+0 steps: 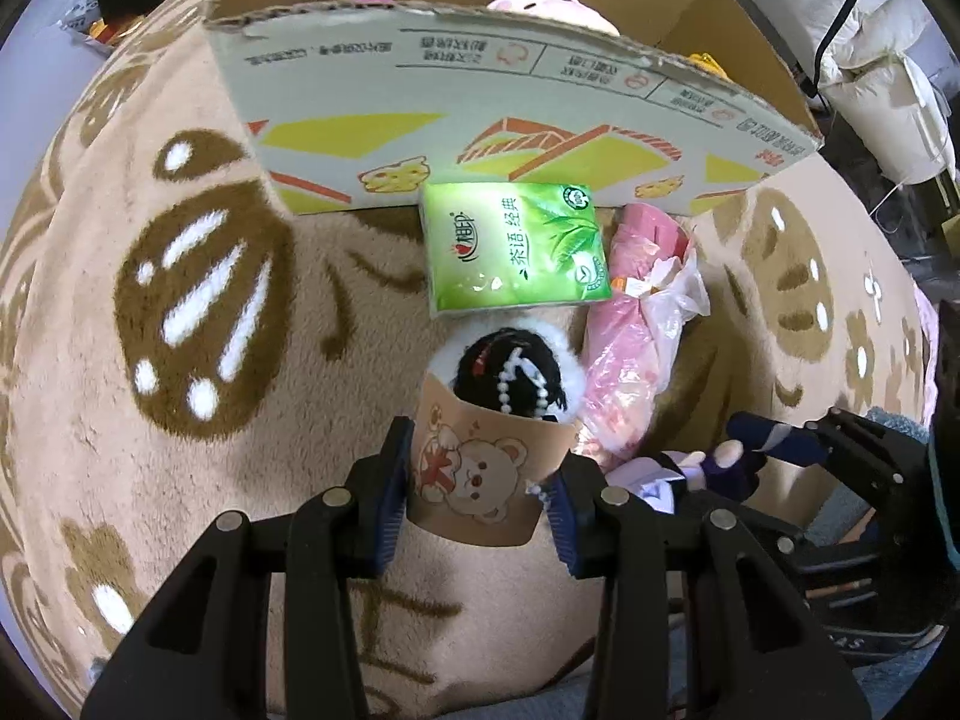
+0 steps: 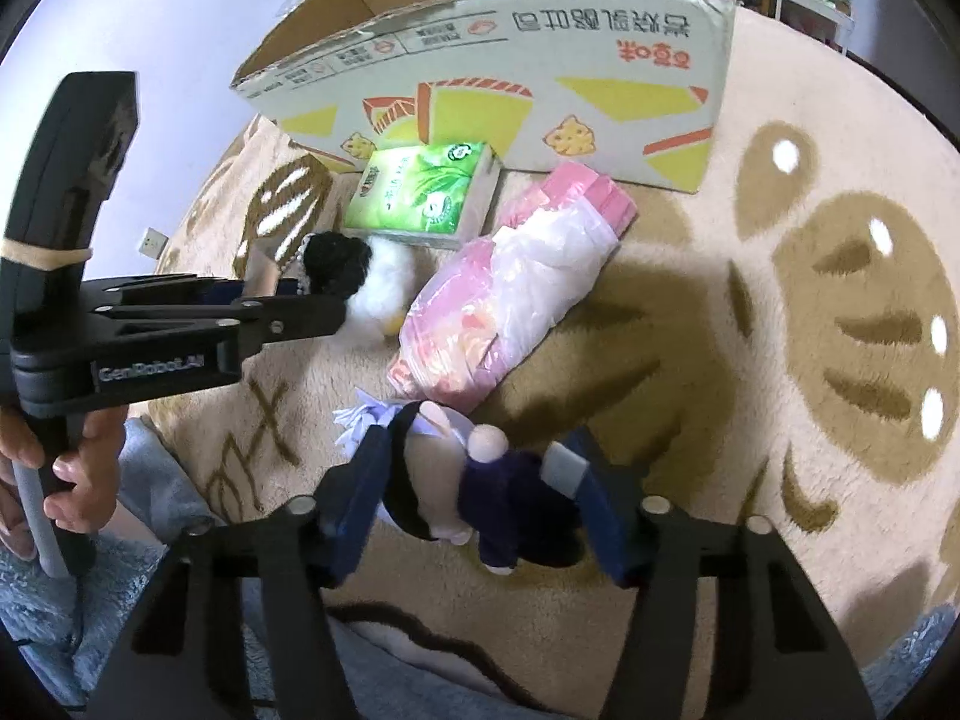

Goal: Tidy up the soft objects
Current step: 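Grasp bear-print pouch with left tool while right tool grasps purple-haired doll, then lift pouch and doll with both tools and carry them over the box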

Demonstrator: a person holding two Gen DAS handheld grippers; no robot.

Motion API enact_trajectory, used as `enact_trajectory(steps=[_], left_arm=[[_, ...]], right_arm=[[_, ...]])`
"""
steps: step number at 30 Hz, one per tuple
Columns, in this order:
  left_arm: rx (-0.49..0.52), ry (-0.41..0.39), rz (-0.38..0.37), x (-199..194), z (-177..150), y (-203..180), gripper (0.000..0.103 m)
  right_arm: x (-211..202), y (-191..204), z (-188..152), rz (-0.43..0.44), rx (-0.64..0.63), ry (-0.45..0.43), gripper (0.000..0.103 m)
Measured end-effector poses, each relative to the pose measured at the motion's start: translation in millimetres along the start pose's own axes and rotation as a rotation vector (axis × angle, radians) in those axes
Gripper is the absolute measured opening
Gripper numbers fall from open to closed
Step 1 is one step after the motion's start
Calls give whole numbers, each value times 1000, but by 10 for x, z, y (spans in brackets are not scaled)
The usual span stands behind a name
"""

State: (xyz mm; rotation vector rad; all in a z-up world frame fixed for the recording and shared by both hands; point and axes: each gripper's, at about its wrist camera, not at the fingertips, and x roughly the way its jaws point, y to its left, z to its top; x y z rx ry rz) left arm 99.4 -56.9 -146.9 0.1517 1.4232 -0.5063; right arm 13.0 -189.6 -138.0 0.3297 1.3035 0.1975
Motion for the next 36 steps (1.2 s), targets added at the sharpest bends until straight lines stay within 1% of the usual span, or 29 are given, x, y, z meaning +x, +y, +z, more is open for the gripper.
enact_trajectory(steps=[2,3,5,8,11,12,13,16,19,24,27,29,33,36], left_arm=[[-1,-10,3,-52,-21,6,39],[-1,-17,9,-84,-37,10,39],[-1,-26,14,-140,-77,9,39],[-9,-50,27,-254,-141,41,39],[-13,-82,46,-351,-188,46,39],[-16,-94,47,-389,-203,51,39],[-19,-104,49,-417,-210,46,38],[-23,-128,44,-499,-229,57,35],[-24,-127,26,-469,-209,46,35],[-40,-108,43,-337,-161,39,35],[-50,-101,73,-298,-166,64,35],[-50,-99,70,-295,-171,71,35],[-47,-122,70,-356,-192,70,34],[-31,-160,74,-469,-213,33,34]], right_arm=[[-34,-12,4,-12,1,-12,37],[-51,-26,17,-28,8,-24,30],[-56,-82,13,6,33,-21,30],[-83,-92,28,5,28,-34,26],[-160,-47,7,3,4,-68,20],[-205,-35,0,2,-7,-83,17],[-230,-7,-2,2,-17,-97,11],[-342,53,-13,0,-45,-137,7],[-393,99,-35,-8,-63,-155,6],[-437,132,-43,-16,-57,-178,6],[-459,130,-43,-23,-55,-188,5],[-466,134,-35,-29,-54,-196,5],[-538,126,-17,-39,-52,-239,5],[-627,117,-15,-45,-51,-283,5]])
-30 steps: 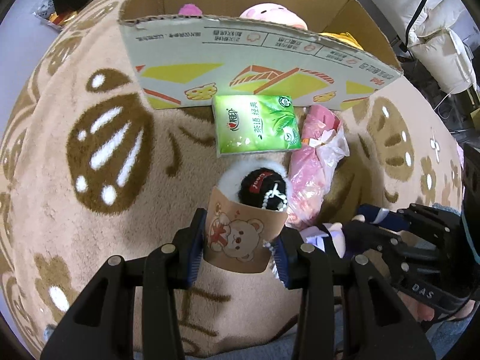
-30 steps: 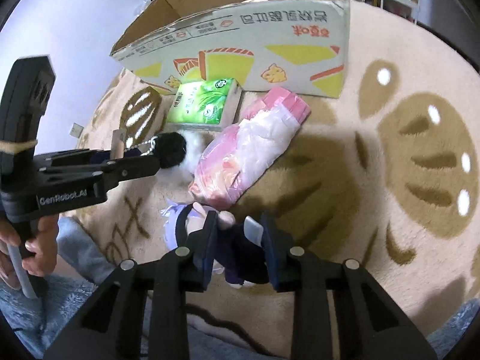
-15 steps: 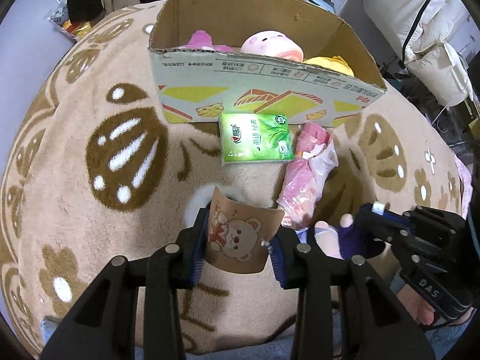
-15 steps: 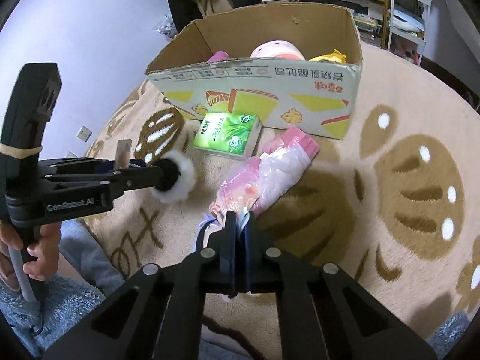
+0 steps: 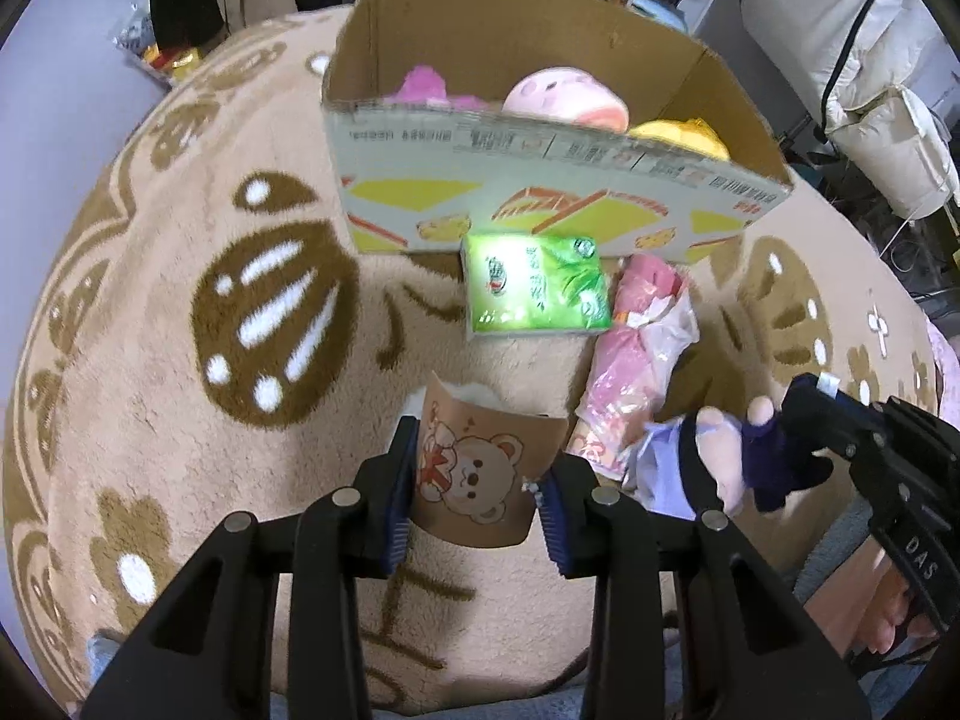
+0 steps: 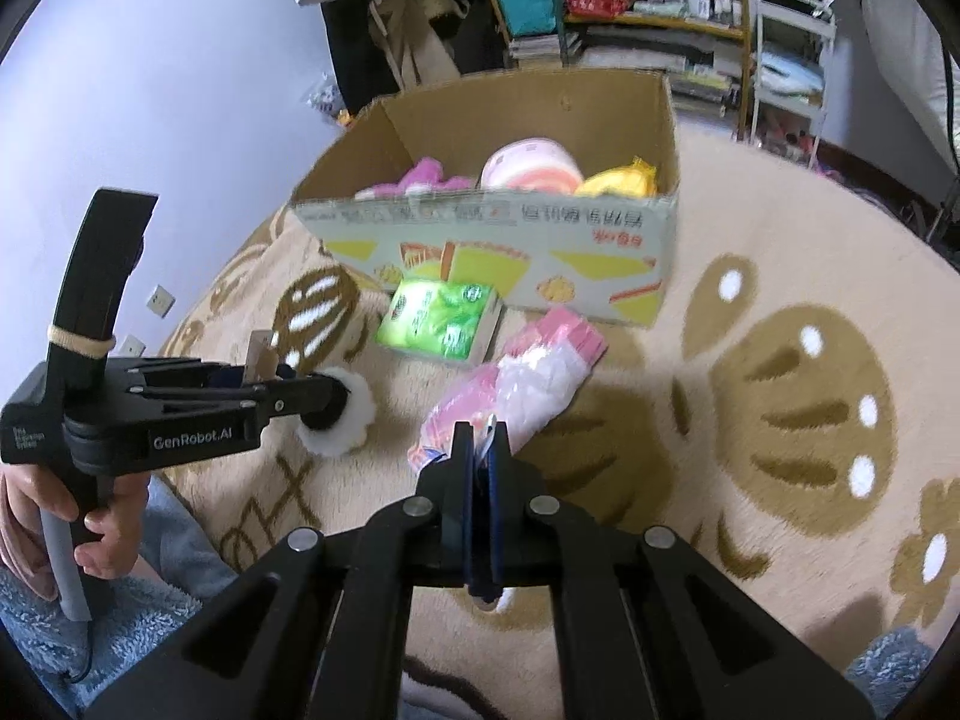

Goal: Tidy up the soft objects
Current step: 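Lift pouch and doll with both tools and carry them over the box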

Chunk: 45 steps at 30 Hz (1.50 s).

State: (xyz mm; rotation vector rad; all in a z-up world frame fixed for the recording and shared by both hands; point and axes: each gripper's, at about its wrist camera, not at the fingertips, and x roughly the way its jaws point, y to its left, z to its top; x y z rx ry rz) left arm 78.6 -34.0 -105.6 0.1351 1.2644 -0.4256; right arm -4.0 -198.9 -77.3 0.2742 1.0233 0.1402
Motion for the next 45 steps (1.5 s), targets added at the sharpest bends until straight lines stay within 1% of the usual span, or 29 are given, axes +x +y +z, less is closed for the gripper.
enact_trajectory(steps=[5,13,17,19,23,27,30,33,35,38,41,45], left_arm=[[28,-79,-11,-225,5,-59,34],[59,-172,-17,-523,82,-150,34],[91,-256,11,-748,132,-220,34],[107,-285,24,-845,158,-272,33],[120,-325,8,-998,315,-319,33],[149,-396,33,-1117,519,-369,33],[125,-471,-10,-1213,624,-328,33],[112,-563,0,-1278,677,-296,33],[92,-593,-5,-1282,724,-267,33],[50,-622,-22,-1253,806,-195,33],[21,-635,-16,-1206,881,-131,33],[-19,-624,-41,-1113,970,-41,33]], right_arm=[[-151,7,41,9,0,-71,5],[-441,30,208,-2,-14,-186,5],[-569,-12,325,-4,-4,-235,4],[-611,-33,376,-6,-3,-253,5],[-695,-70,515,-10,-1,-291,5],[-775,-98,674,-23,-16,-318,5],[-793,-107,793,-26,-19,-336,5],[-807,-126,918,-28,-26,-356,5],[-808,-142,1005,-28,-25,-367,5],[-799,-178,1108,-25,-22,-380,5],[-780,-199,1214,-31,-26,-393,5],[-709,-229,1316,-28,-24,-401,5]])
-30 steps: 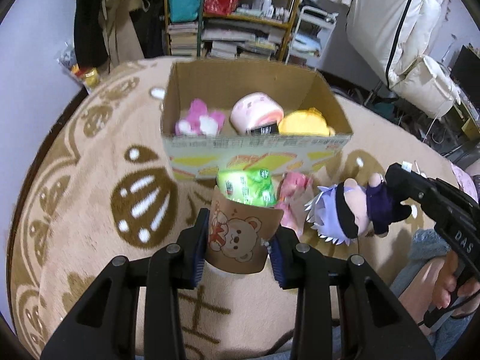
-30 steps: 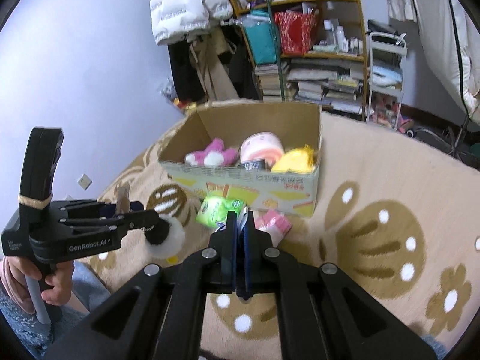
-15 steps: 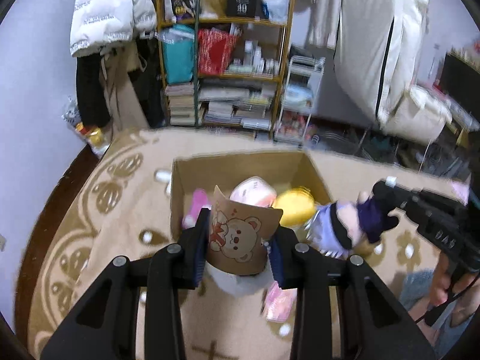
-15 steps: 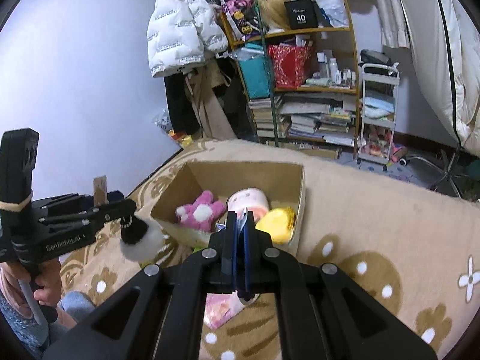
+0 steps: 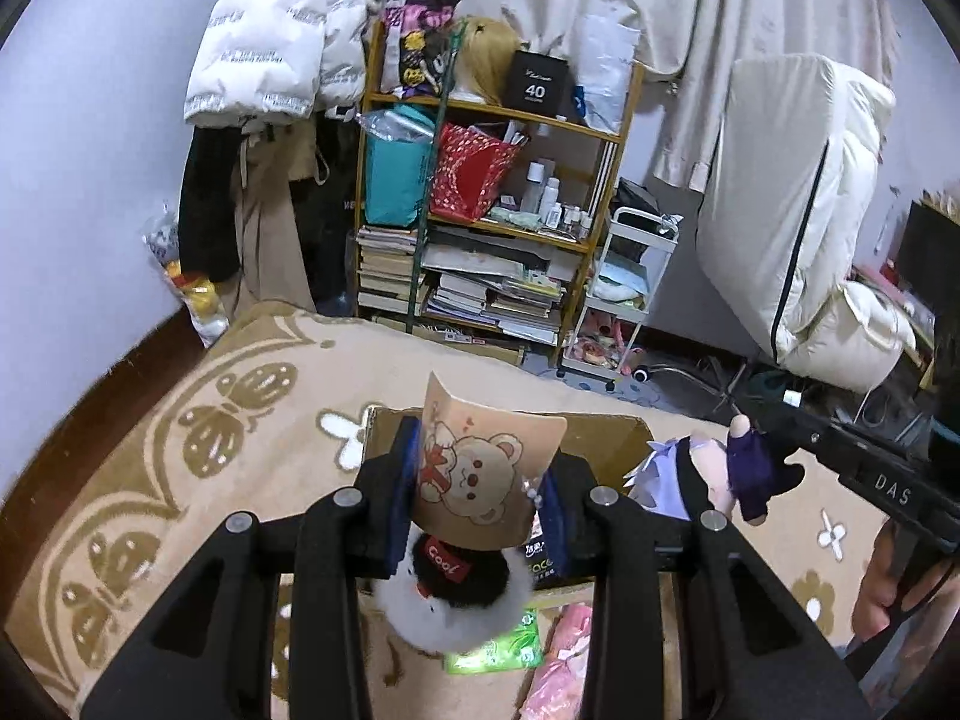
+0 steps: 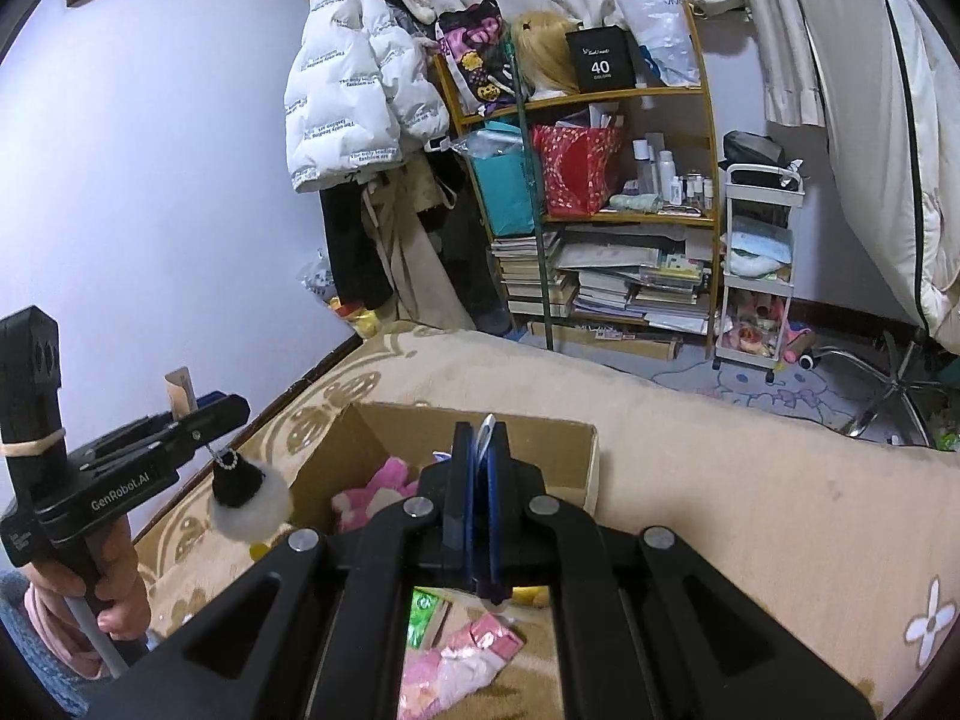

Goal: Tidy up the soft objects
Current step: 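Lift pouch and doll with both tools and carry them over the box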

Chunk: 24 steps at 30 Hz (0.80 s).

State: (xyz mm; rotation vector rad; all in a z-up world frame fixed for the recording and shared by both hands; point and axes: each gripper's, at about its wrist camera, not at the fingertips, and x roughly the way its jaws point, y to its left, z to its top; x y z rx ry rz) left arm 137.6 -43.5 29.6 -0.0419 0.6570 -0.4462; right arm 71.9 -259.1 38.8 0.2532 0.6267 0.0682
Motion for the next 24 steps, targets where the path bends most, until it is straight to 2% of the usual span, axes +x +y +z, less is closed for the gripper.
enact_trajectory(steps=[8,10,13,17,21,24], left_arm=[[2,25,7,159,-4,33,34],[2,56,30,262,-38,35,35],[-8,143,67,502,-167,71,35],[11,208,104,714,-315,53,37],[28,226,92,796,-383,31,37],[13,212,77,793,-363,31,36]], right_arm=[[206,9,-32,14,-15,1,5],[266,19,-54,17,-21,-3,5],[394,7,-100,9,-22,5,5],[557,-23,-189,35,-2,28,5],[647,-55,-255,108,45,48,4],[652,-41,-285,102,43,55,4]])
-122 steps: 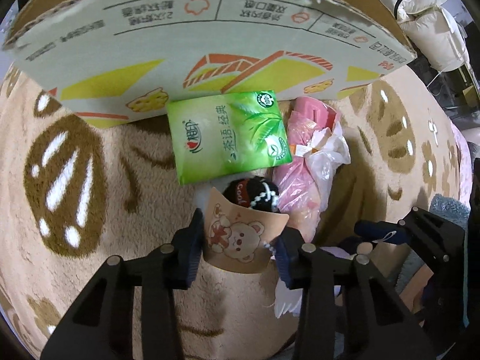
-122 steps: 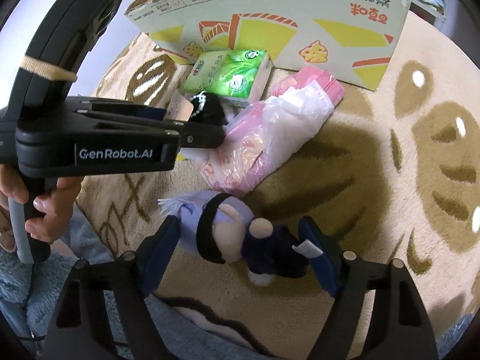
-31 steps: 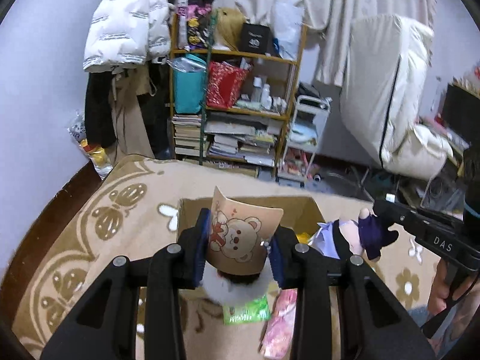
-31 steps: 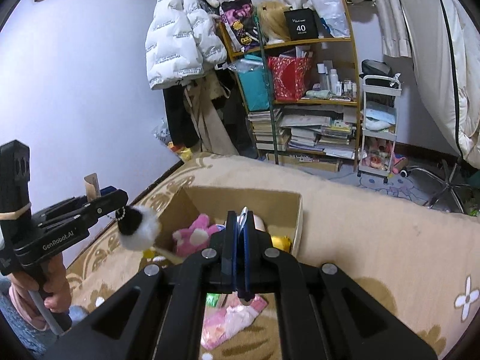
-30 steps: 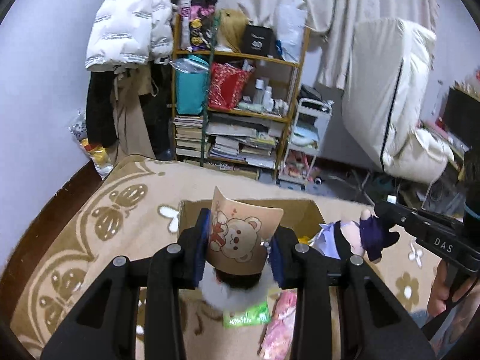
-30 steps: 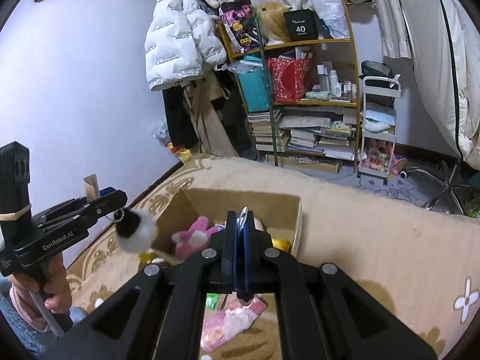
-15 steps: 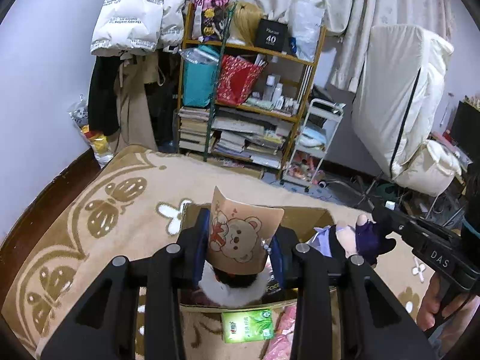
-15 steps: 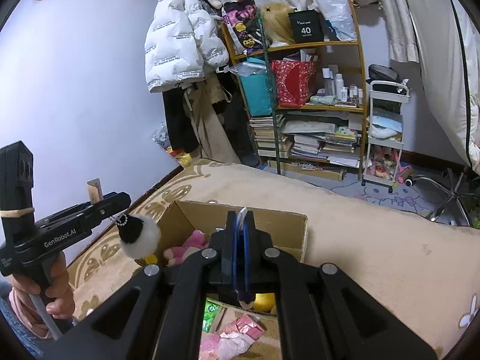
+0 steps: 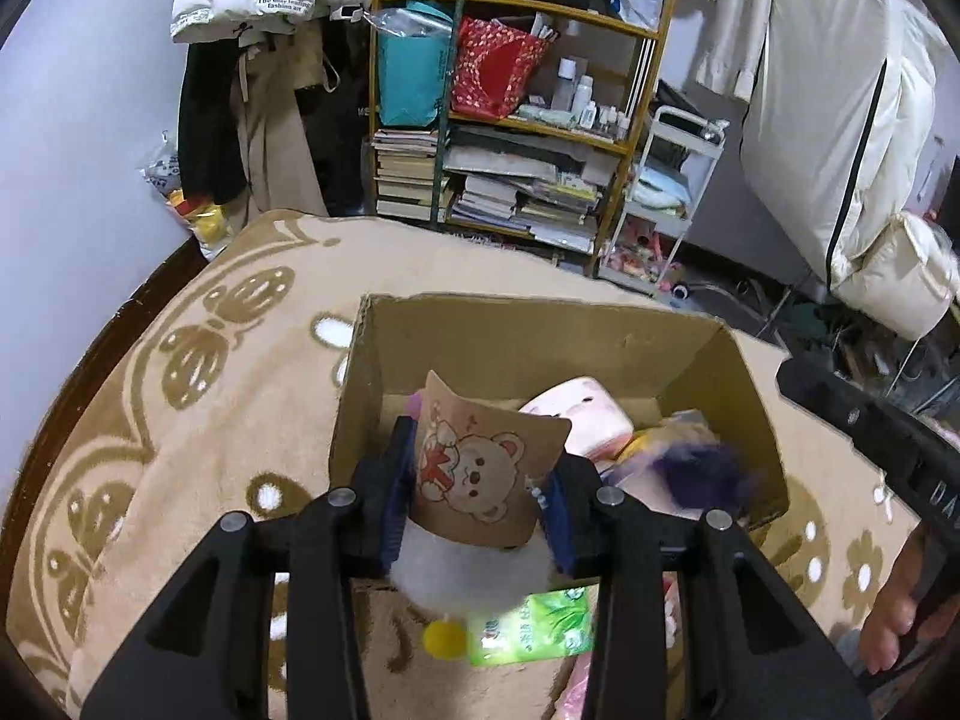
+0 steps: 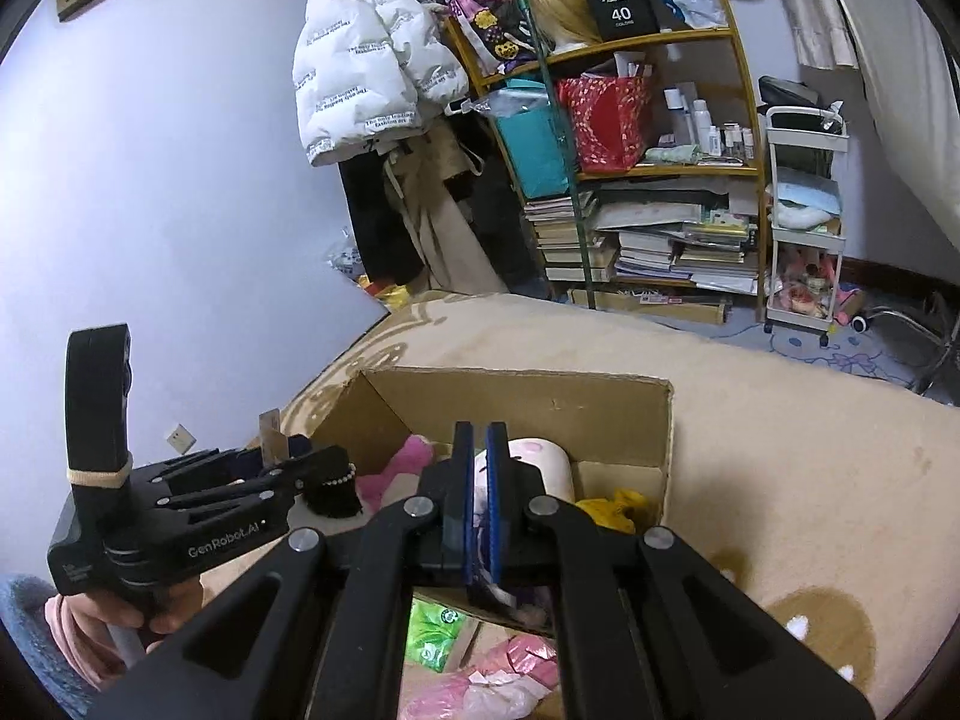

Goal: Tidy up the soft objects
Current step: 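Lift pouch and doll with both tools and carry them over the box, then lower pouch and doll into the box and open both tools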

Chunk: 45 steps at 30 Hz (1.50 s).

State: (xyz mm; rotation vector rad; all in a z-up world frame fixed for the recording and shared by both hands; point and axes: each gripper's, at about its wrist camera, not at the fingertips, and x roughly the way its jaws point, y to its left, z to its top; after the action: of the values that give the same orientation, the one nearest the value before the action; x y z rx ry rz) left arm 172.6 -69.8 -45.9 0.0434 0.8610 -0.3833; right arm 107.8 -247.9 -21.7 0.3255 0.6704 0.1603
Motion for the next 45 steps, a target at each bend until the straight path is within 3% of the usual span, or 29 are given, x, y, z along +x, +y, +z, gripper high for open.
enact_trajectory(steps=[5,9,13,17,23,26,28,31,32,34,36,41,45], left_arm=[[3,-71,12,-159,106,-35,36],[1,-69,36,-129,102,-20,36],[-70,-68,-14,-143,151,92,36],[-46,-84,37,-156,158,89,37],[-44,22,69,66,48,128,50],[-26,56,78,117,13,118,61],[-22,71,93,121,-10,121,76],[-16,78,111,92,-47,121,83],[-13,79,115,73,-57,119,83],[-10,80,126,26,-73,123,88],[-7,72,137,-43,-101,125,91],[6,69,160,-230,-200,130,95],[19,45,173,-425,-304,96,95]], right_arm=[[-17,-10,-24,-3,14,6,4],[1,-42,-49,-2,23,21,4],[38,-68,-85,-6,31,55,4],[42,-68,-93,-6,25,64,4],[91,-46,-135,-6,11,92,5],[111,-38,-154,-11,6,106,6],[98,-49,-171,-8,10,109,6],[65,-62,-187,-17,7,111,8],[52,-64,-187,-19,8,109,10],[13,-66,-186,-23,13,101,30],[-45,-61,-193,-27,21,90,41],[-170,-38,-225,-74,29,89,59],[-280,8,-301,-101,30,94,83]])
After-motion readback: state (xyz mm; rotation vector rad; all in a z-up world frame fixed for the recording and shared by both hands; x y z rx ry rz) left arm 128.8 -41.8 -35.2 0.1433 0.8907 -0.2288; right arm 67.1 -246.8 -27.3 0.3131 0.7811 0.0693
